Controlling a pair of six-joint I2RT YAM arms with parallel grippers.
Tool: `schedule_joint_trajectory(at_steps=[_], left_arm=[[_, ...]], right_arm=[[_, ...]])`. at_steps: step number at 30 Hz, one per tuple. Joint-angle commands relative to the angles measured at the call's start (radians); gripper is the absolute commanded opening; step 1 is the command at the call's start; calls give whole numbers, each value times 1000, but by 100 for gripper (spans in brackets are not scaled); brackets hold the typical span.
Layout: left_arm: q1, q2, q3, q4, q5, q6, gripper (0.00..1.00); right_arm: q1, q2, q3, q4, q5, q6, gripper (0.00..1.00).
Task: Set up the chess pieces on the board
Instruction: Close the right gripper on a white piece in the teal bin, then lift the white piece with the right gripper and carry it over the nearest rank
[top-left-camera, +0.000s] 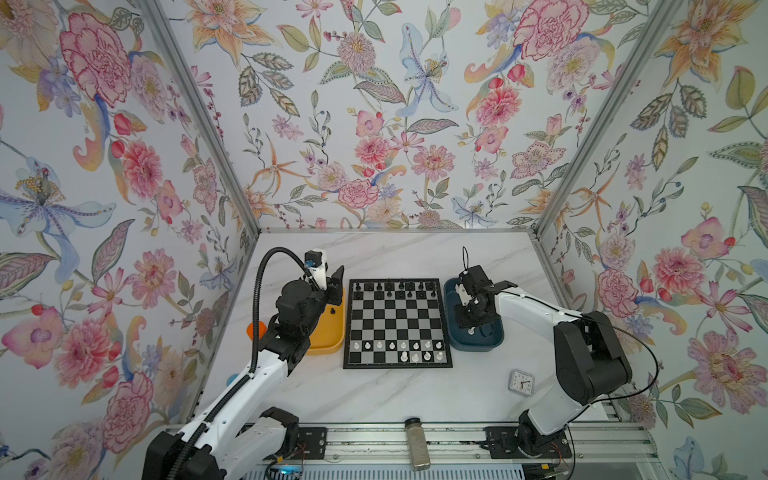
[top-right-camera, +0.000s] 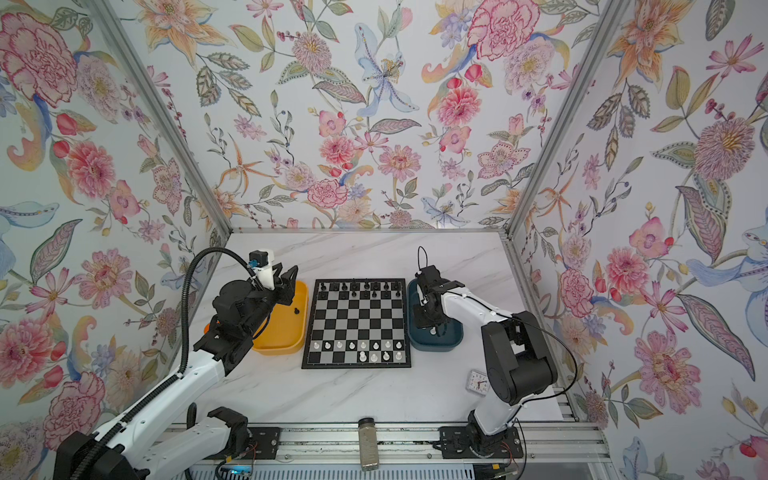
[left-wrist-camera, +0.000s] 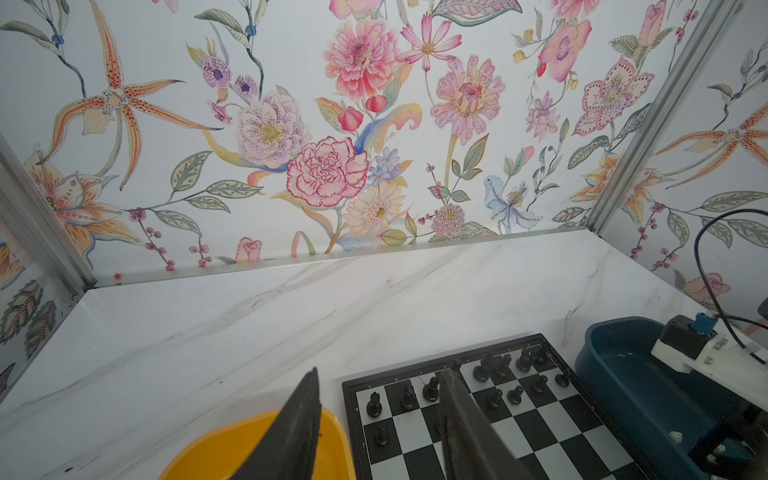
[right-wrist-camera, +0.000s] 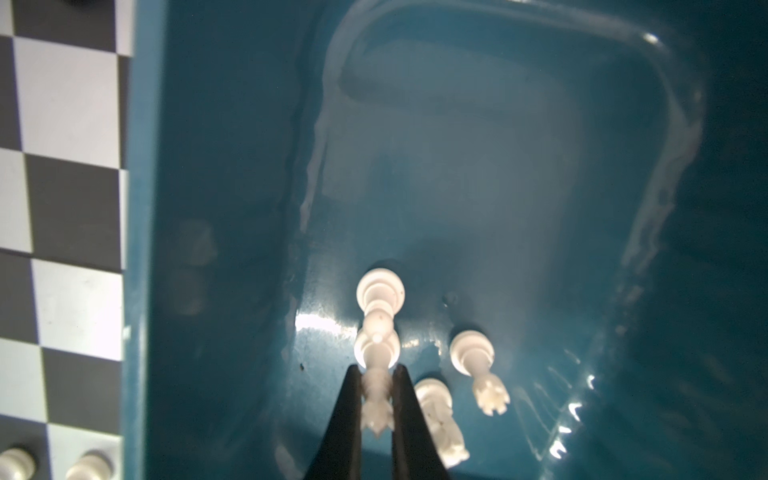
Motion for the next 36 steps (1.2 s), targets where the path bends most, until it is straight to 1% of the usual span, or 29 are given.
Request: schedule_joint_trajectory(at_steps=[1,6,11,16,20,22,24,25,27,32,36], left_arm=[[13,0,0,21,9,-6,48],[15,-4,-3,21,7,-1,48],[15,-12,-6,19,6,4,47],[21,-19,-12,18,12,10,48],[26,-24,-18,22,18,10,48],[28,-24,-24,25,21,8,48],[29,-26,-30,31,23,5,48],[28,-25,-31,32,26,4,48],[31,-27,-33,34,37,4,48],[35,-45,-48,37,50,0,48],[36,-65,-64,51,58,-5,48]], right_arm=[[-4,7,29,-10,-2,-4,0],[2,-21,53,-63,28,-10,0],[17,-90,84,-139,63,-9,0],[70,-165,154,-246,126,-6,0],[148,-194,241,-336,174,3,0],[195,-197,283,-369,175,20,0],[254,-191,322,-389,178,43,0],[307,-186,335,-392,186,54,0],[377,-173,351,-392,183,86,0],[516,-116,365,-385,178,143,0],[600,-80,355,-315,111,181,0]])
